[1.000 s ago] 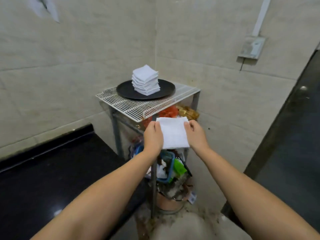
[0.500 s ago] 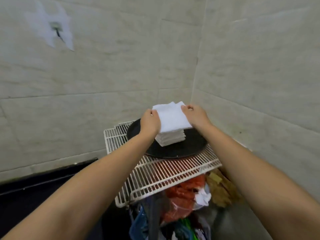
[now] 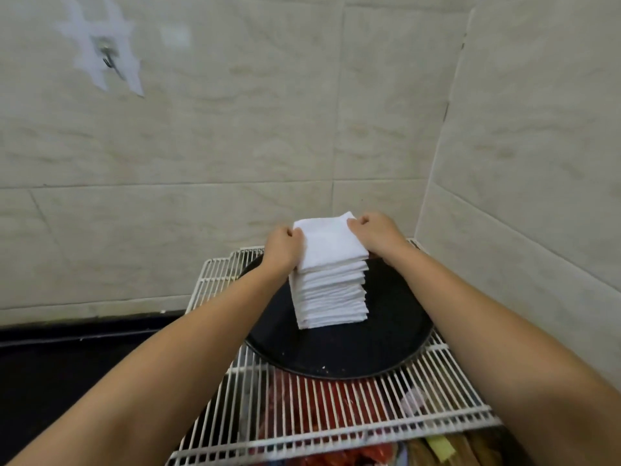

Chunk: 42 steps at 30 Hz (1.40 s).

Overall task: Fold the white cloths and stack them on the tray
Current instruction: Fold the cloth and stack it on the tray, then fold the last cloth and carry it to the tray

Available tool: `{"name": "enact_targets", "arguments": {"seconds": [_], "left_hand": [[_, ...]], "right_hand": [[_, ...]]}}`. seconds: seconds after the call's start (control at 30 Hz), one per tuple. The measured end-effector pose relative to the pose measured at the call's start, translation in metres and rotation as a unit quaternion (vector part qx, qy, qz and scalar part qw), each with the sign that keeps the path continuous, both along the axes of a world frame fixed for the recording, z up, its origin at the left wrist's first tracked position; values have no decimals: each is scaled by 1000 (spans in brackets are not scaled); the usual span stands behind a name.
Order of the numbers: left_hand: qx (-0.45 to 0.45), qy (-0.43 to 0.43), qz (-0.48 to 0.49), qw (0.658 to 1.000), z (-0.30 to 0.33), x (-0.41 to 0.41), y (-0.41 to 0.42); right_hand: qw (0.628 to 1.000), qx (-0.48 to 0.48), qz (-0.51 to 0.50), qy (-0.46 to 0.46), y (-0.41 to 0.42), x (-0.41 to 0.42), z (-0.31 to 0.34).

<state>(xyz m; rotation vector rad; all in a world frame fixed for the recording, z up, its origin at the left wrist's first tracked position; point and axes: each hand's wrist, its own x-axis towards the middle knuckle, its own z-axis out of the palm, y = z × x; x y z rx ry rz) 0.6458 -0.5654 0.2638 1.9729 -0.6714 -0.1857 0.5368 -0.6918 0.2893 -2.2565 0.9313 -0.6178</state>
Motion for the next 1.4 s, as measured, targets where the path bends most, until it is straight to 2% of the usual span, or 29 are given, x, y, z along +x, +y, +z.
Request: {"name": "enact_targets", "arguments": {"seconds": [0.23,0.37,0.5,0.67,0.83,0.97,1.03,1.23,1.4], "left_hand": [[22,-27,13,999,-11,-3,6],[40,-26,24,999,-3,-3,18],[26,-24,53,998,10,9,45],[8,-66,43,997,23,16,120],[76,-121,92,985,10,19,267],[167,-158,176,957,-14,17,424],[209,-159,222,939,-26,12,506],[275,-93,348,892,-64,-26,732],[324,-34,429,843,-98,-81,881]], "right_hand": [[1000,-13,14,8,0,-6,-11],[999,-13,-22,-23,0,-13,-3],[994,-74,-64,-55,13,-17,28],[982,-183,11,-47,89,6,47],[951,-242,191,-24,232,54,14],[923,-237,303,-26,377,90,-32],[898,-249,362,-36,453,102,-54],[818,-308,487,-6,662,112,-104],[728,-341,594,12,810,112,-134]]}}
